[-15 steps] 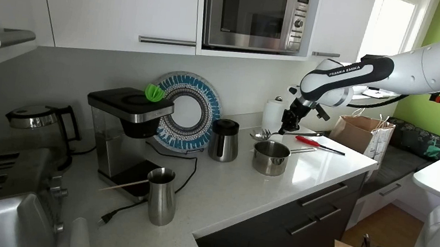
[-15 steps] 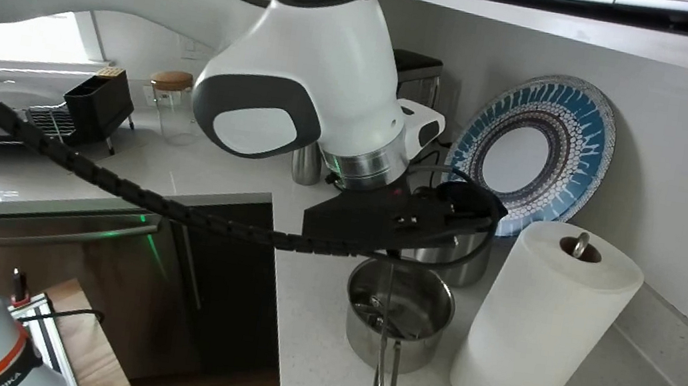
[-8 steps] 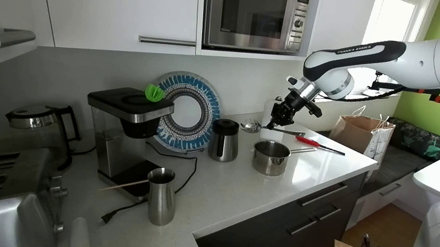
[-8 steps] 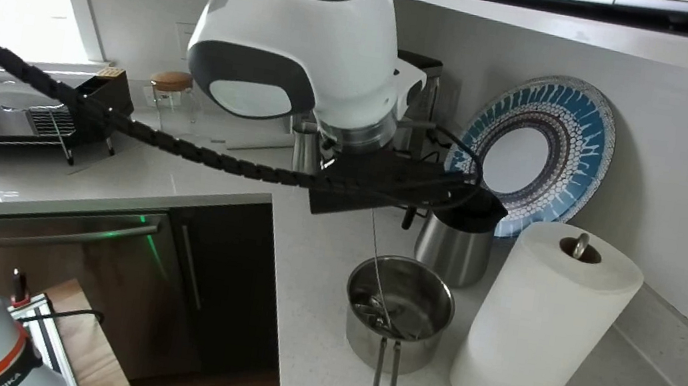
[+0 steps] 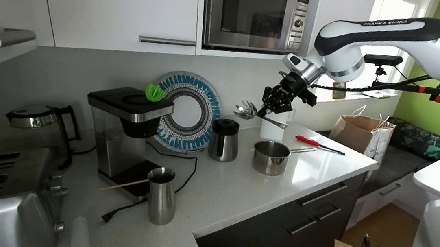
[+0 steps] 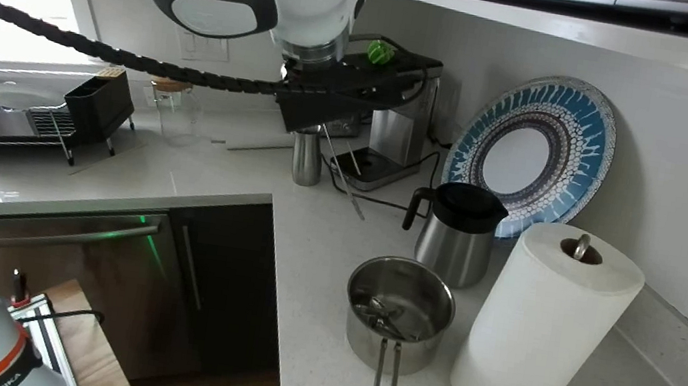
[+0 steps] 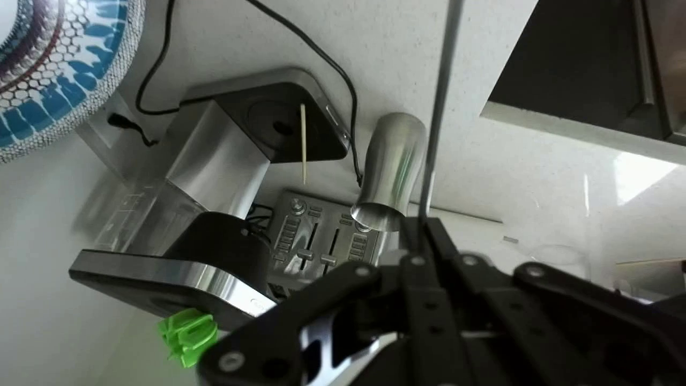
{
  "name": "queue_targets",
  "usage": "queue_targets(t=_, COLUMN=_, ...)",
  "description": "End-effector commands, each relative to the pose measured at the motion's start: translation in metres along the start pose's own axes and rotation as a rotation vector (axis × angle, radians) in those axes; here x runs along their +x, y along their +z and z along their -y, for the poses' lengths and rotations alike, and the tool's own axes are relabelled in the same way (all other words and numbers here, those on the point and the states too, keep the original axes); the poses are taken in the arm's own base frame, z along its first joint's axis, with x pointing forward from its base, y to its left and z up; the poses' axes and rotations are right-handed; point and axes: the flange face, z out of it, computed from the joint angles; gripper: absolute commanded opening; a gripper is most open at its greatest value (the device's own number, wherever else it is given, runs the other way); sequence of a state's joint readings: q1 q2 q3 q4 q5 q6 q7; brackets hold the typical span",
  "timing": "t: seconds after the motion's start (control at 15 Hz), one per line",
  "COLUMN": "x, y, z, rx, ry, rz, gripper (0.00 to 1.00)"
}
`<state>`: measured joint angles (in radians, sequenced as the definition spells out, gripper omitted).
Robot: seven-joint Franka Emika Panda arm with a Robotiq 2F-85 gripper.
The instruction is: Pick up the silver serving spoon from the silver pot and put it in the silver cup
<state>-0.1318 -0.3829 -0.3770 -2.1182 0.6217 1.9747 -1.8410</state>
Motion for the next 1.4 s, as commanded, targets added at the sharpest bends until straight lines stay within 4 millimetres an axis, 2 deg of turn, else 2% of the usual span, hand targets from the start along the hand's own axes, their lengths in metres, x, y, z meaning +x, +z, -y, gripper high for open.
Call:
queue_targets(t=0.0, x=0.001, y=0.000, z=-0.001, rx=0.002, ry=0.001, rz=0.001, gripper=0.04)
queue_targets(t=0.2, x=-0.007, y=0.000, z=-0.002, rx=0.001, ry=0.016, rz=0.006, gripper=0.01)
queue_targets(t=0.27, x=0.002, y=0.007, z=0.000, rx=0.001, ry=-0.017, rz=-0.086, gripper=0.01)
queue_targets(t=0.67, x=0.102, y=0.084, z=0.023, rx=0.103, ry=-0.141, rz=-0.370, gripper=0.01)
queue_targets(t=0.87, x=0.138, y=0.111, z=0.033, rx=0.159, ry=-0.199, rz=-0.511, gripper=0.01)
queue_targets(t=0.93, x=0.129, y=0.101, z=0.030, rx=0.133, ry=-0.157, rz=-0.428, gripper=0.01)
queue_targets(t=1.07, x=0.135, y=0.109, z=0.033, rx=0.150, ry=-0.163, rz=-0.433, gripper=0.04)
queue_targets(t=1.33, x=0.128, y=0.104, z=0.029, rx=0.134, ry=-0.152, rz=-0.427, gripper=0.04)
